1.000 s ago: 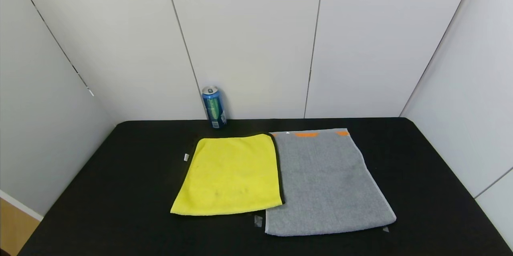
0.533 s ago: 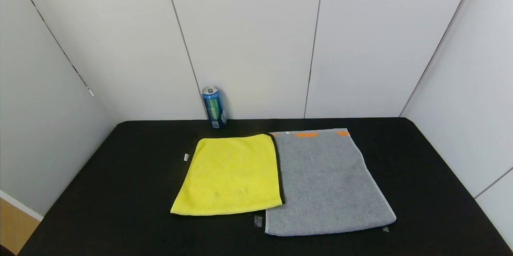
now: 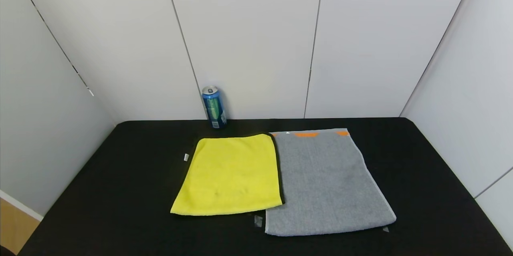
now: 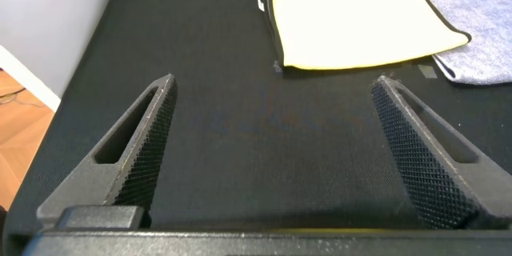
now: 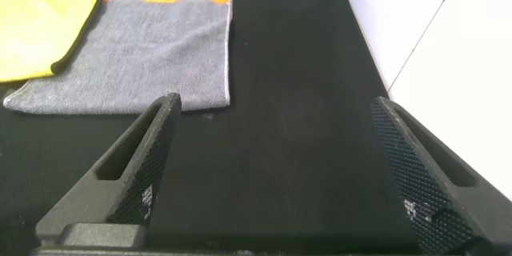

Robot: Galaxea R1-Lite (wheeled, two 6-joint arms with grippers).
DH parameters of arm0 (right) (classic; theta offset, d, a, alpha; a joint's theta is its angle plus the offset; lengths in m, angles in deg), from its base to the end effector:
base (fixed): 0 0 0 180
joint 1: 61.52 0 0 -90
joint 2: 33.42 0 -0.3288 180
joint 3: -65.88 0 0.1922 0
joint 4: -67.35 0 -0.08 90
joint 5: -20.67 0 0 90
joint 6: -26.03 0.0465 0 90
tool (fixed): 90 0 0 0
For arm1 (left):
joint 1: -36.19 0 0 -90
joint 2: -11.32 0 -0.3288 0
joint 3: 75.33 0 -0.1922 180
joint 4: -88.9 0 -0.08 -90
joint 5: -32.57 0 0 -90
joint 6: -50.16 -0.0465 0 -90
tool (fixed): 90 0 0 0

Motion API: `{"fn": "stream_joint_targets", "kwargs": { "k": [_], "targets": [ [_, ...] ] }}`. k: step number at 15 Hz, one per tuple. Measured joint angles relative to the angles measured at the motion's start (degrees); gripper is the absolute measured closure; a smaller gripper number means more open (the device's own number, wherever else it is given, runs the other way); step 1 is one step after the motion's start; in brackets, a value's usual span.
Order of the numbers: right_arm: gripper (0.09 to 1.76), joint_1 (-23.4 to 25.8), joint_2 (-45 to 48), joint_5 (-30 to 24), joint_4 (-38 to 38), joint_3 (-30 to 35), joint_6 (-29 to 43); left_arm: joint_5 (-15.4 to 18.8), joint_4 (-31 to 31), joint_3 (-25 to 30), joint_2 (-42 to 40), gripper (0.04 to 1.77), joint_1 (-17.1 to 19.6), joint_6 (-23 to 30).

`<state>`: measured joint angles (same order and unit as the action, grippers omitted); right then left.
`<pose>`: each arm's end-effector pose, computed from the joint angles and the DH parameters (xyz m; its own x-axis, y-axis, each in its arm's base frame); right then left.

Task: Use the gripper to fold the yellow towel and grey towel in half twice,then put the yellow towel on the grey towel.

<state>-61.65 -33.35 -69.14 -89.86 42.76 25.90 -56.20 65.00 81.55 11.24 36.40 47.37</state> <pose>-0.0256 -0.0002 0.0762 1.0000 -0.0010 0.0070 0.0011 1.0000 -0.0022 -0.0257 -0.0011 0.0737 0.9998 -0.0178 -0.0122 0.0184 0.9987 0.0484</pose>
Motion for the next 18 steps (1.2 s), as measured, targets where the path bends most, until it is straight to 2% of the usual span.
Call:
{"fn": "stream_joint_targets", "kwargs": {
  "k": [18],
  "targets": [
    [0.14, 0.0, 0.0, 0.1, -0.2, 0.0, 0.2, -0.2, 0.2, 0.0, 0.0, 0.09, 0.0, 0.4]
  ]
}}
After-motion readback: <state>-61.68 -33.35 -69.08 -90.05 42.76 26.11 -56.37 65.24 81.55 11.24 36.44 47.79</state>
